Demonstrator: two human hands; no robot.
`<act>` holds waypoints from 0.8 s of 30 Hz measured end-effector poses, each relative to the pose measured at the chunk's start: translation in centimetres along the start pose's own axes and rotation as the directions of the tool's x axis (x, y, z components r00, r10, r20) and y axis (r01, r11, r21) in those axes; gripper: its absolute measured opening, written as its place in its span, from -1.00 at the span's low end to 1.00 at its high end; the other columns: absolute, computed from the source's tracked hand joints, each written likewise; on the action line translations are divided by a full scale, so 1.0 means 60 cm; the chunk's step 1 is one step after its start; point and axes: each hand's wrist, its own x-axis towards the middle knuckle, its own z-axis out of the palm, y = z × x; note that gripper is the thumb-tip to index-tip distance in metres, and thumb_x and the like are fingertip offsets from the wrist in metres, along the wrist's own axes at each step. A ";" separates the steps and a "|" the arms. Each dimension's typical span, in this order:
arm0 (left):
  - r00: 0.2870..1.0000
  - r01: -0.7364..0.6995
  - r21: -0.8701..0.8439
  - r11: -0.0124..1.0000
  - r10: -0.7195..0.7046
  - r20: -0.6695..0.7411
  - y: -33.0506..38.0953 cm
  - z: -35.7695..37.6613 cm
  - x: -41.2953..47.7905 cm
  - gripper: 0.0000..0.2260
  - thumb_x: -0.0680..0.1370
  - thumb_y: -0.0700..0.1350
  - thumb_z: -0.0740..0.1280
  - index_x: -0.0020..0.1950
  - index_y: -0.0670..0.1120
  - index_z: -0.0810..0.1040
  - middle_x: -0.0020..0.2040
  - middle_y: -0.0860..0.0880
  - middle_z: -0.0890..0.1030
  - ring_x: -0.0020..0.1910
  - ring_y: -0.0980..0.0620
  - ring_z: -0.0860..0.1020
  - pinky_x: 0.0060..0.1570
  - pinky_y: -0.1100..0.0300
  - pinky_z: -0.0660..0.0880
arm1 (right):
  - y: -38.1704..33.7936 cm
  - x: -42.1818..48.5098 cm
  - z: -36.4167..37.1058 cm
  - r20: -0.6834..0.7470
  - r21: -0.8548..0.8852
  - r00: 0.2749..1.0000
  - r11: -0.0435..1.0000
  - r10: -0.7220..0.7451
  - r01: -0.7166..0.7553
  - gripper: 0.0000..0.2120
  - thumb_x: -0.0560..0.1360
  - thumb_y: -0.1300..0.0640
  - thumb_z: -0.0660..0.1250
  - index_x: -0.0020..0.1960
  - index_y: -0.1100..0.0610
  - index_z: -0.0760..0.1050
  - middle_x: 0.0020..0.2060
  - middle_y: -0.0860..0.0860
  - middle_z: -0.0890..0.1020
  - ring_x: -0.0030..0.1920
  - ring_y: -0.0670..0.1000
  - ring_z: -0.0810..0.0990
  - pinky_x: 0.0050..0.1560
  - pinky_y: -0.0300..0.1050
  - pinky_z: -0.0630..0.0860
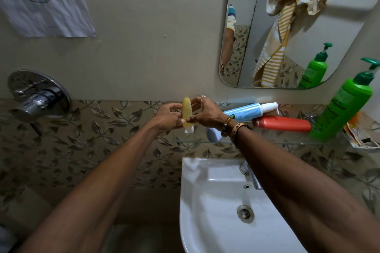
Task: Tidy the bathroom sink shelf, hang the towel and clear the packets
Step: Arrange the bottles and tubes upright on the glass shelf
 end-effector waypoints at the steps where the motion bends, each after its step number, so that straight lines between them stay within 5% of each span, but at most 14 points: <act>1: 1.000 -0.002 0.006 1.000 0.002 0.006 0.000 0.000 -0.001 -0.45 0.44 -0.55 0.31 0.33 -0.10 0.45 0.00 -0.12 0.68 0.01 -0.07 0.67 -0.16 0.11 0.63 | 0.000 0.000 0.000 -0.004 0.002 1.000 1.000 0.002 -0.002 -0.42 0.32 0.29 0.59 0.28 0.23 0.46 0.09 0.12 0.64 0.11 0.11 0.63 0.16 0.11 0.60; 19: 0.996 -0.080 0.088 0.993 0.076 0.049 -0.003 0.004 -0.018 -0.50 0.37 -0.58 0.35 0.14 -0.08 0.52 0.05 -0.09 0.65 0.06 -0.08 0.64 -0.30 0.24 0.59 | 0.007 -0.018 0.000 0.015 -0.166 0.997 0.983 -0.082 0.083 -0.31 0.19 0.24 0.67 0.26 0.16 0.49 0.04 0.07 0.67 0.04 0.05 0.64 0.07 -0.05 0.62; 24: 0.997 -0.065 0.102 0.993 0.060 0.050 -0.012 0.002 -0.021 -0.49 0.33 -0.58 0.38 0.09 -0.06 0.53 0.07 -0.10 0.65 0.09 -0.09 0.63 -0.18 0.16 0.62 | 0.009 -0.023 0.008 0.027 -0.184 0.998 0.981 -0.057 0.061 -0.33 0.20 0.21 0.66 0.24 0.15 0.48 0.05 0.05 0.65 0.02 0.01 0.62 -0.13 -0.32 0.50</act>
